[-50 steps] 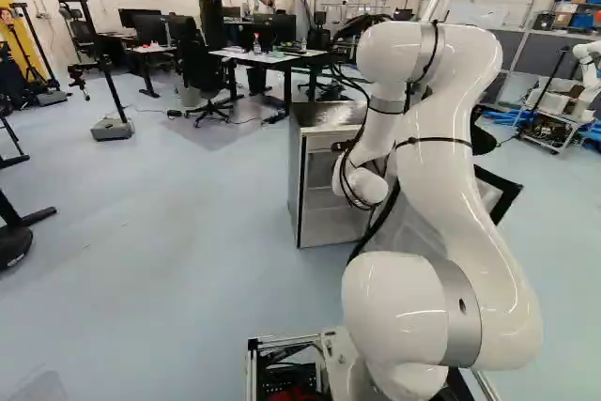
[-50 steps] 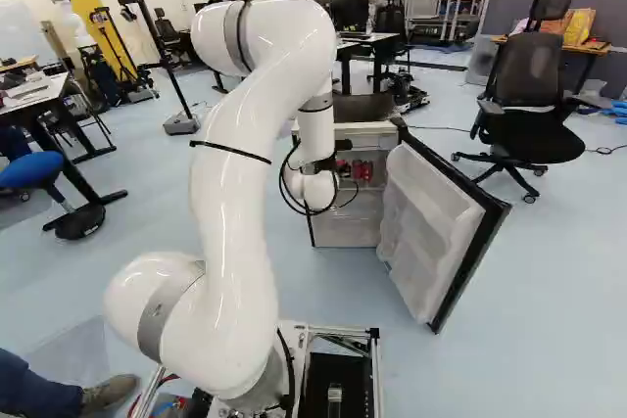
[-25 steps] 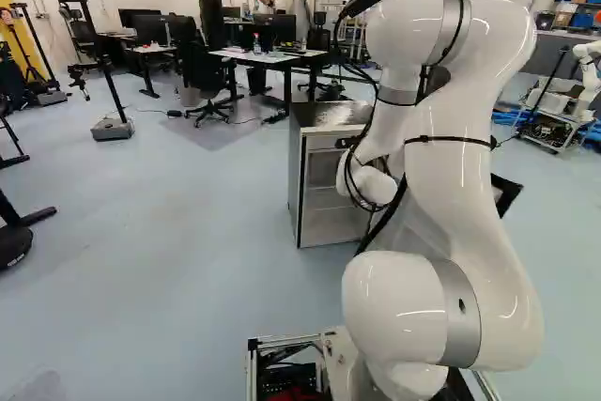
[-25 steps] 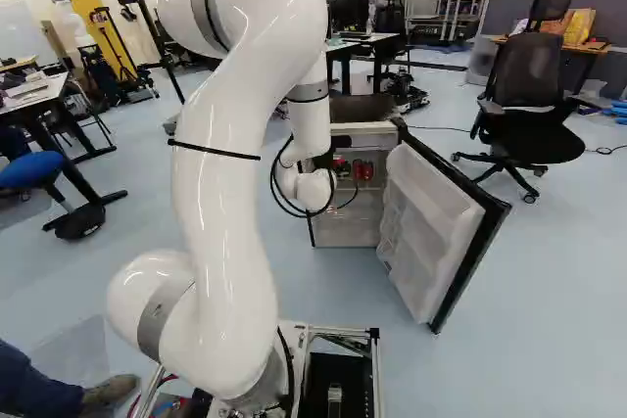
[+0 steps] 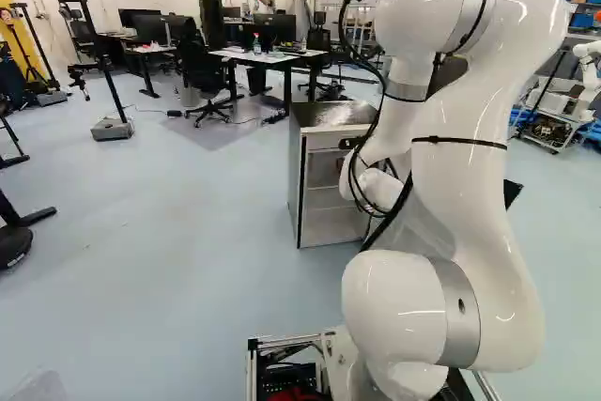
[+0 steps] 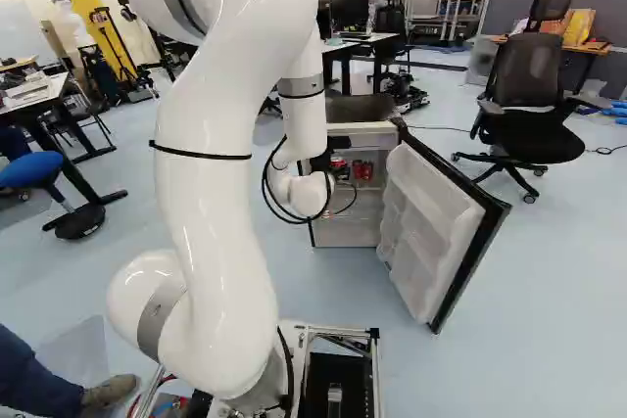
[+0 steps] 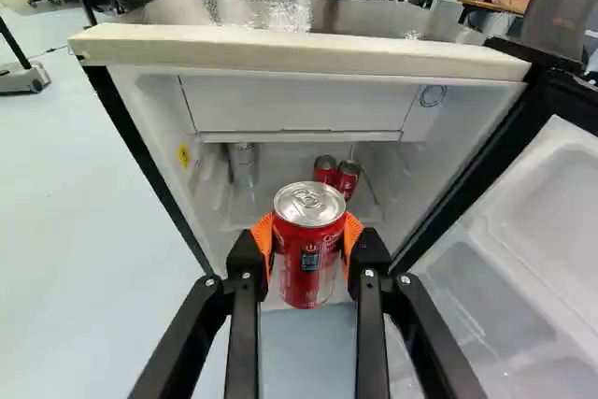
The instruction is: Grab a drink from the fridge
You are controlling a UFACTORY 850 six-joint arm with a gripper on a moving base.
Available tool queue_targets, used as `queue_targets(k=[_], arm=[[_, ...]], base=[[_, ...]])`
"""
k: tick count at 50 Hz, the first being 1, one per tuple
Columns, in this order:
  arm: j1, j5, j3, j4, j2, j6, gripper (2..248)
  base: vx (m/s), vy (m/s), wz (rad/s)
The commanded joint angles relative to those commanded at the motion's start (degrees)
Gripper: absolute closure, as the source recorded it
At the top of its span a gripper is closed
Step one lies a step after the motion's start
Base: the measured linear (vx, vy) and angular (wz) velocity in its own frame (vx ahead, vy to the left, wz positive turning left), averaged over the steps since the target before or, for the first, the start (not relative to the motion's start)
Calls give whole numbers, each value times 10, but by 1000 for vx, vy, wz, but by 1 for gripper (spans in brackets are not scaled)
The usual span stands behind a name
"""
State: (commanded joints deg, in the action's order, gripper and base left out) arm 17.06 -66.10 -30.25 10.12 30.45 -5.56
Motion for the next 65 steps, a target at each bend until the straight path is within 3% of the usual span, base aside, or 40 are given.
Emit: queue_targets(k=[56,65], arm=[[1,0,35,0,-87,0,155],[1,0,35,0,-87,0,155]], base=[[0,0,0],[0,0,0]])
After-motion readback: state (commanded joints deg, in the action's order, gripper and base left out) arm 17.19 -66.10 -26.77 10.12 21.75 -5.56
